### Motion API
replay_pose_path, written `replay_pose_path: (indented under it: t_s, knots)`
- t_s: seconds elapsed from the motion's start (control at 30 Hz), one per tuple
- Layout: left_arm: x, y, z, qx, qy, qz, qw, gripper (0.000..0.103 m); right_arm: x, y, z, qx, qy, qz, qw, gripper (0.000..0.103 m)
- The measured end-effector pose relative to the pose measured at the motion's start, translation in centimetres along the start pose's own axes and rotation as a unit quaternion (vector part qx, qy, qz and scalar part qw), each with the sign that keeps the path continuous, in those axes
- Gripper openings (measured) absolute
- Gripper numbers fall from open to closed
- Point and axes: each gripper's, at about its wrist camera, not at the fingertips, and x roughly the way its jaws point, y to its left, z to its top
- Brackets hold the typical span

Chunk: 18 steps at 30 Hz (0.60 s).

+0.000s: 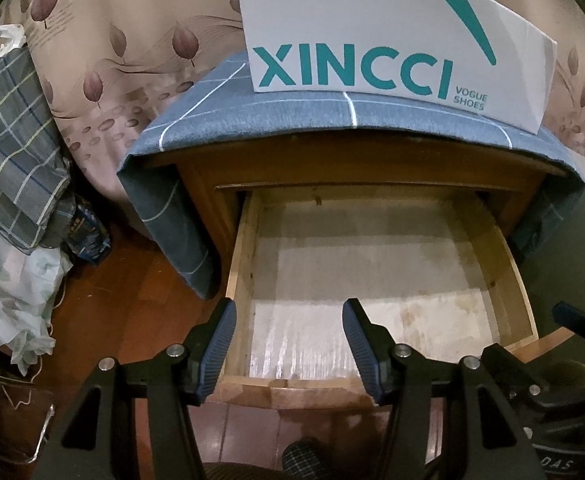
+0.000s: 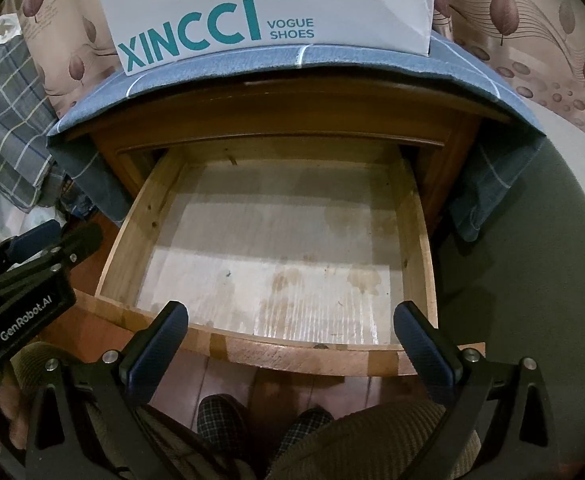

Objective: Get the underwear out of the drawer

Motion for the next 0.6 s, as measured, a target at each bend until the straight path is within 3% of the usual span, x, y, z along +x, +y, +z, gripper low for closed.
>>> replay_pose_path:
  t_s: [0.6]
  knots:
    - [0.11,-0.24,-0.19,0.008,0.004,0.0,1.0,0.057,0.06,-0.11,0.03,0.0,0.002,0.0,1.0,0.102]
